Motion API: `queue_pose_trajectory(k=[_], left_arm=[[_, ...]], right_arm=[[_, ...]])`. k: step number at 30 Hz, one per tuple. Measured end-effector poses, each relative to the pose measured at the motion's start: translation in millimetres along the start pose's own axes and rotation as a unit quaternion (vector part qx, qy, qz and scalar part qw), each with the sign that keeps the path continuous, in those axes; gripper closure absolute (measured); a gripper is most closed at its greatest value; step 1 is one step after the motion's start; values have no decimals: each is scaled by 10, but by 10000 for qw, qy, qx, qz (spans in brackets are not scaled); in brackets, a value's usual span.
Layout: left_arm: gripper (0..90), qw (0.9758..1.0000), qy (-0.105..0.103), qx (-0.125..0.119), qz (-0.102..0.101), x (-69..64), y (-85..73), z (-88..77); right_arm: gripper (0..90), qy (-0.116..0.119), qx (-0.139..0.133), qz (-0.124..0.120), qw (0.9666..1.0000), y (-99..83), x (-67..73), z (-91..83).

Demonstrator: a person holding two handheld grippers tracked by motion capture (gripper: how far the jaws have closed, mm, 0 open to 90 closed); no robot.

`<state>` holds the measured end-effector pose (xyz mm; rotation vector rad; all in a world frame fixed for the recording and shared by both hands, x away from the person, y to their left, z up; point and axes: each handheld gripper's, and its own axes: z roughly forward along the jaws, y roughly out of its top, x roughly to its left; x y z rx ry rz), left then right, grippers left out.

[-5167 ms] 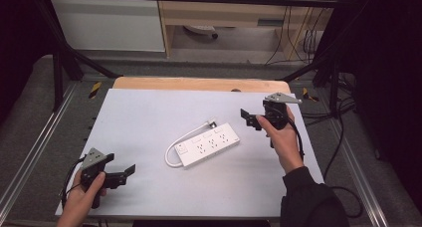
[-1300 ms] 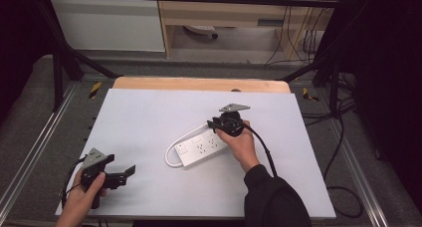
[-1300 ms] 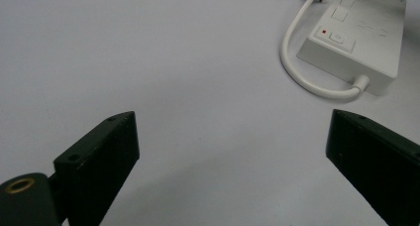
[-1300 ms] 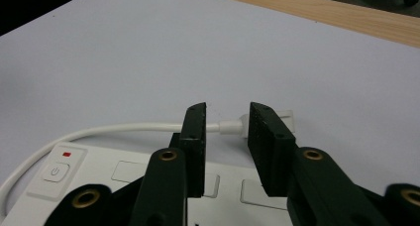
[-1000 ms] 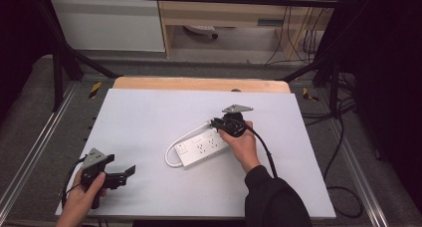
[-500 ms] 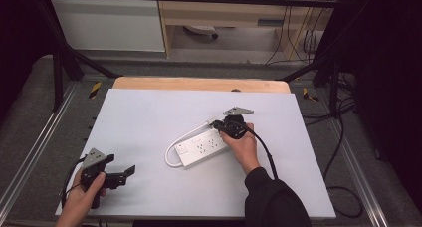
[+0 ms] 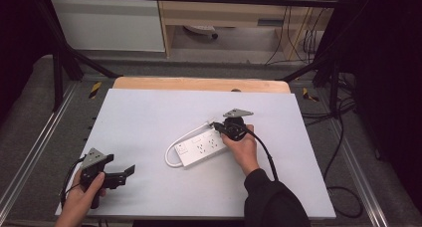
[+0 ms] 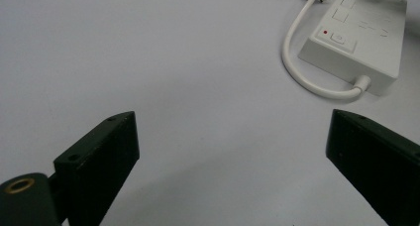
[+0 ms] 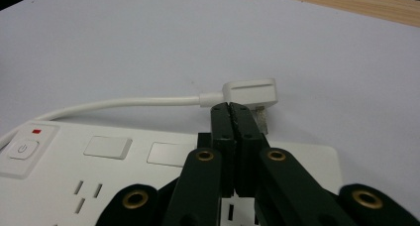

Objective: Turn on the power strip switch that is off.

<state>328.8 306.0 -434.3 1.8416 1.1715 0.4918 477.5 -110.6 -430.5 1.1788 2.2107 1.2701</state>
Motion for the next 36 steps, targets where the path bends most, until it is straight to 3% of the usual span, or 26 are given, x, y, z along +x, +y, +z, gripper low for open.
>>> queue_pose_trajectory(k=[36], left_arm=[[63,10000,-6,18,18,-1,-2,2]], right_arm=[[900,21,-30,53,10000,-114,-4,64]])
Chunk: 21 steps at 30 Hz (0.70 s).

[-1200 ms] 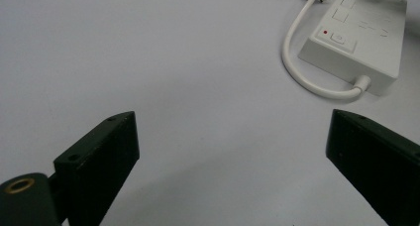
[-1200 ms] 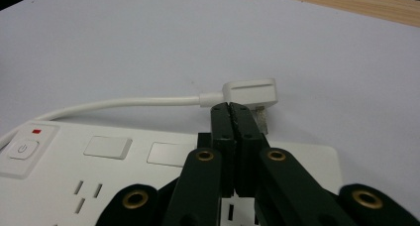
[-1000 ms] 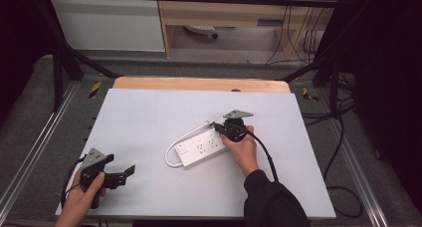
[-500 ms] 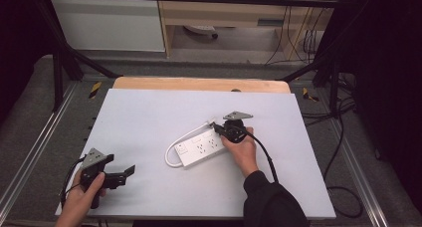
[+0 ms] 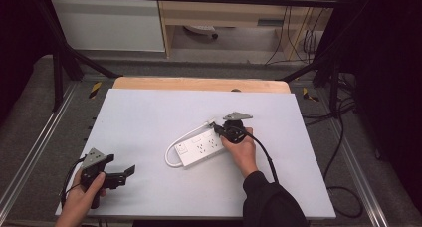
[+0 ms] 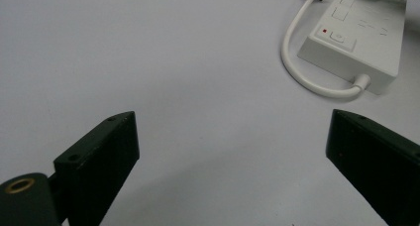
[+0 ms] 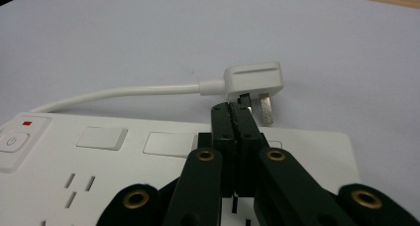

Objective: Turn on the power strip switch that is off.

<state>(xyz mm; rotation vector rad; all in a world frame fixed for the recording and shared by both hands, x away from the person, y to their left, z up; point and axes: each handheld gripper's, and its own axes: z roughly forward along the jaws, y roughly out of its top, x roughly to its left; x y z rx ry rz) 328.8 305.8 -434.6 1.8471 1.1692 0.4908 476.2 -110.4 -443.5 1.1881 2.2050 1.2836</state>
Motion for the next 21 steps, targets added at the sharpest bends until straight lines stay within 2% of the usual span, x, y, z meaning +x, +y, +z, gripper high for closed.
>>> queue_pose_trajectory(k=[21], left_arm=[[63,10000,6,19,17,-5,-2,5]], right_arm=[[900,13,-91,-8,10000,-36,10,-10]])
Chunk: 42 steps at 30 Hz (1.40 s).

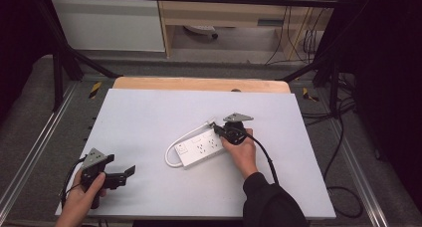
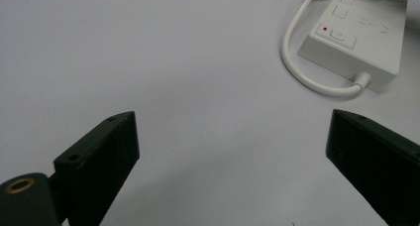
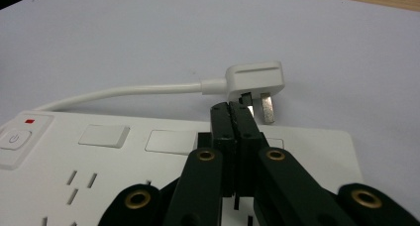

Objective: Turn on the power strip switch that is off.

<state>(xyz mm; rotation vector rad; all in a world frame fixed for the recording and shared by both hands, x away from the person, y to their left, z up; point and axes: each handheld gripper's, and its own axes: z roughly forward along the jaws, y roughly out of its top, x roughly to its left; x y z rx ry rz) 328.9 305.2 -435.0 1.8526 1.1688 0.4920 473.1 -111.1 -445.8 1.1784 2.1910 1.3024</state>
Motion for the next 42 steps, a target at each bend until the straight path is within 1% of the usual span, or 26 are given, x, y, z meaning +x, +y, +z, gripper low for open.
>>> queue_pose_trajectory(k=[3,4,5,6,7,8,10,13,15,18,22,23,26,28,29,32,35,36,37,39,42], left_arm=[[63,10000,-1,3,1,0,0,1],[63,10000,0,2,-3,-1,-1,1],[63,10000,0,5,1,0,-1,1],[63,10000,5,14,4,-1,-1,2],[63,10000,5,18,4,-2,-1,4],[63,10000,4,26,8,-3,-1,5],[63,10000,3,37,14,-4,-3,4],[63,10000,10,22,-3,1,-3,3],[63,10000,8,31,-2,2,-3,6],[63,10000,28,41,-11,3,-7,4],[63,10000,80,37,-37,8,-12,-3],[63,10000,79,44,-34,9,-10,-3],[63,10000,54,60,20,4,5,7],[63,10000,38,8,24,1,14,7],[63,10000,27,-15,24,5,16,0],[63,9996,83,-218,-128,41,15,-42],[63,9996,102,-227,-140,61,23,-53],[63,9996,95,-226,-146,59,23,-52],[63,9996,78,-218,-164,52,20,-47],[63,9997,62,-172,-132,42,14,-35],[64,9996,55,-231,-130,45,24,-45]], right_arm=[[900,-21,-12,-8,10000,-7,9,5],[900,-13,51,-22,10000,-15,13,12],[900,41,3,-43,10000,-27,16,18],[900,41,-16,-58,10000,-35,31,22],[900,-16,-8,-94,10000,-33,49,23],[900,-19,-3,-111,9999,-31,52,25],[900,27,9,-75,10000,-24,43,28],[900,31,24,-38,10000,-19,25,24],[900,33,26,-84,10000,-16,24,24],[900,35,30,-77,10000,-13,22,22],[900,22,23,-95,10000,37,29,-25],[900,12,-1,-137,9999,59,30,-46],[900,-23,22,-188,9998,110,30,-102],[900,-60,19,-218,9997,135,16,-132],[900,-58,-3,-183,9998,142,4,-146],[900,-77,21,-131,9999,142,-5,-149],[900,-70,17,-76,9999,164,7,-163],[900,-66,11,-124,9999,169,12,-158],[900,-61,29,-131,9999,171,12,-156],[900,-67,53,-107,9999,174,12,-147],[900,-59,74,-113,9999,177,22,-139]])
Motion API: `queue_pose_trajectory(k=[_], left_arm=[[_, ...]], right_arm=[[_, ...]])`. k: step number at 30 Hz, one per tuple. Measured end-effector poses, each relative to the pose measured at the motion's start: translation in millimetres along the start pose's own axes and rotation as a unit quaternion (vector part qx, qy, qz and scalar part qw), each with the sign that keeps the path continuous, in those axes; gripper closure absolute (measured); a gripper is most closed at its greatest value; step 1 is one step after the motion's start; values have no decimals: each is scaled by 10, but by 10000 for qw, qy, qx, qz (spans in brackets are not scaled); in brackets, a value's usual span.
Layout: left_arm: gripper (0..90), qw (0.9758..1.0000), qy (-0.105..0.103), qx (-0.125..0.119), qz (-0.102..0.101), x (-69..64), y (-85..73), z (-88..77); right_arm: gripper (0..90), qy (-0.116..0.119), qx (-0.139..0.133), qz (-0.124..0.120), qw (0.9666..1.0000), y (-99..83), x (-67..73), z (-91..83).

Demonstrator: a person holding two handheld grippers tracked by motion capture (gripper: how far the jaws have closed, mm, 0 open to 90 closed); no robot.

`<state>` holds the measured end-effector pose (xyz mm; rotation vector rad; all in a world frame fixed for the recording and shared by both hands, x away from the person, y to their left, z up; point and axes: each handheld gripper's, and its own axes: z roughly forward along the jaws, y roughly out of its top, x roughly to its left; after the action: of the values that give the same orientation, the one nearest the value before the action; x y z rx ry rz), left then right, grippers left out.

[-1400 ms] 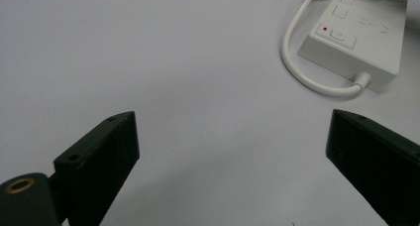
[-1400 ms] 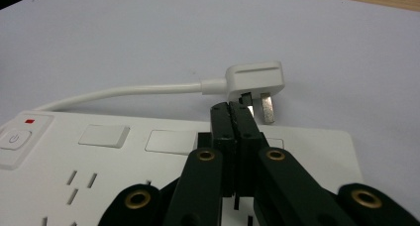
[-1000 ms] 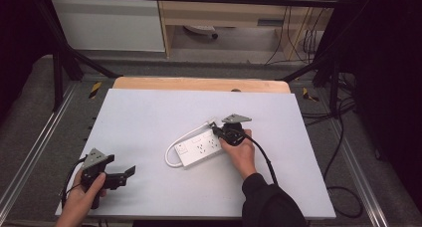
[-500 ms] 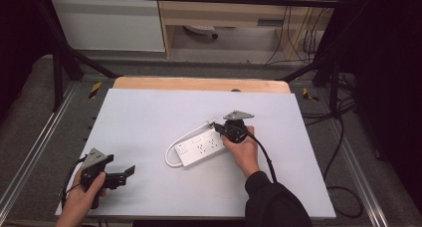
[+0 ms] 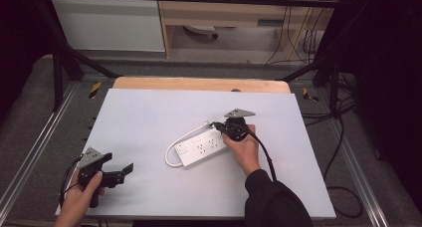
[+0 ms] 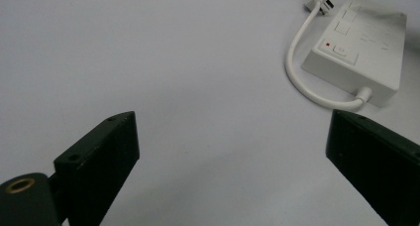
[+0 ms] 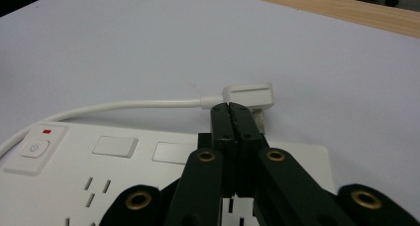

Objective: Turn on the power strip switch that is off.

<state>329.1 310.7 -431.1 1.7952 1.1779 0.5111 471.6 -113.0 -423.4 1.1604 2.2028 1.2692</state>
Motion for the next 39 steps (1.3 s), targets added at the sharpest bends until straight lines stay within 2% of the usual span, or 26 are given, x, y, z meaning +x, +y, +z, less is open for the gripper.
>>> queue_pose_trajectory(k=[7,14,19,23,28,36,39], left_arm=[[65,10000,36,38,-6,6,0,20],[65,10000,34,82,40,-7,-5,21],[65,10000,33,70,-27,10,-11,17],[65,9999,34,95,11,3,-10,25],[65,9999,34,110,25,-4,-11,27],[65,9999,37,141,23,2,-18,27],[65,9999,118,50,-49,15,-9,2]], right_arm=[[900,25,29,-49,10000,-19,-13,40],[900,57,-5,-62,10000,5,-18,-2],[892,59,20,-39,10000,14,-20,-14],[819,-4,6,-9,10000,29,-30,-30],[668,31,-2,66,10000,47,-50,-59],[503,-49,-9,167,9998,83,-80,-105],[434,-84,25,182,9998,106,-90,-115]])
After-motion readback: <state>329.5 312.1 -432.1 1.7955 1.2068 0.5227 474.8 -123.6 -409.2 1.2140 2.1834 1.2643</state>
